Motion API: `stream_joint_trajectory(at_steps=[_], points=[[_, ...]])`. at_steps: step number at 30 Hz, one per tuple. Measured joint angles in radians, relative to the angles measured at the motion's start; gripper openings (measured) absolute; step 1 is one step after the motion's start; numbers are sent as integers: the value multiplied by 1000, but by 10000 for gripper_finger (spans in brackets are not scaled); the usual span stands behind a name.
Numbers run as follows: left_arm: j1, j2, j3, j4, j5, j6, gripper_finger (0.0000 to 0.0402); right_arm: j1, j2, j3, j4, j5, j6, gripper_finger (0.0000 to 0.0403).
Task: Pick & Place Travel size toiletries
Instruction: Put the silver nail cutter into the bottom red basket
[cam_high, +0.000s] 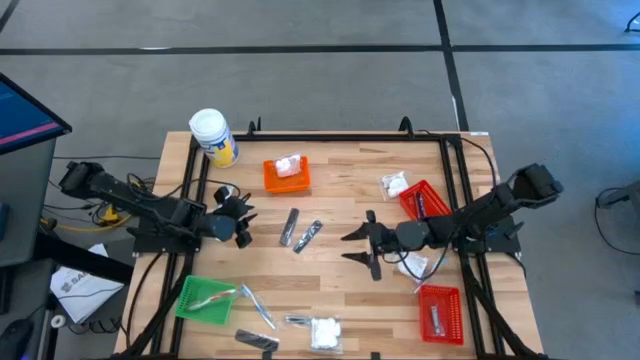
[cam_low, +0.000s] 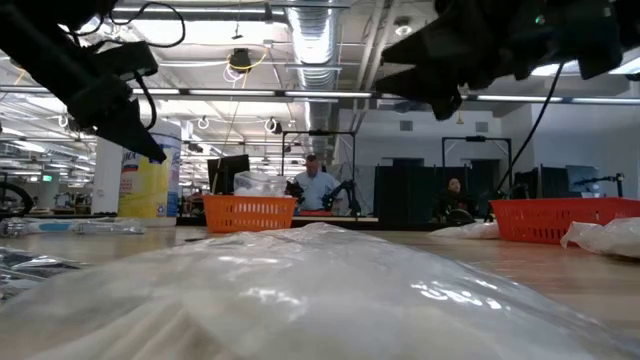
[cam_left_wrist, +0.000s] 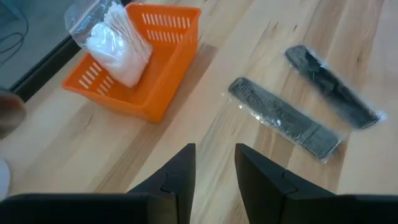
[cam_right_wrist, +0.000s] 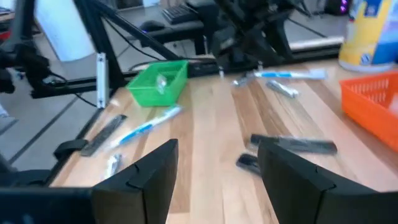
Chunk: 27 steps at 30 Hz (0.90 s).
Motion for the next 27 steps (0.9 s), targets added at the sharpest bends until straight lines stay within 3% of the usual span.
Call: stream_joint_trajectory(at_steps=[19,27], points=[[233,344,0,-71,53,3,105,17,59,42,68,-5,33,214],[282,327,-44,-87,109,-124,125,25,59,42,68,-5,33,214]])
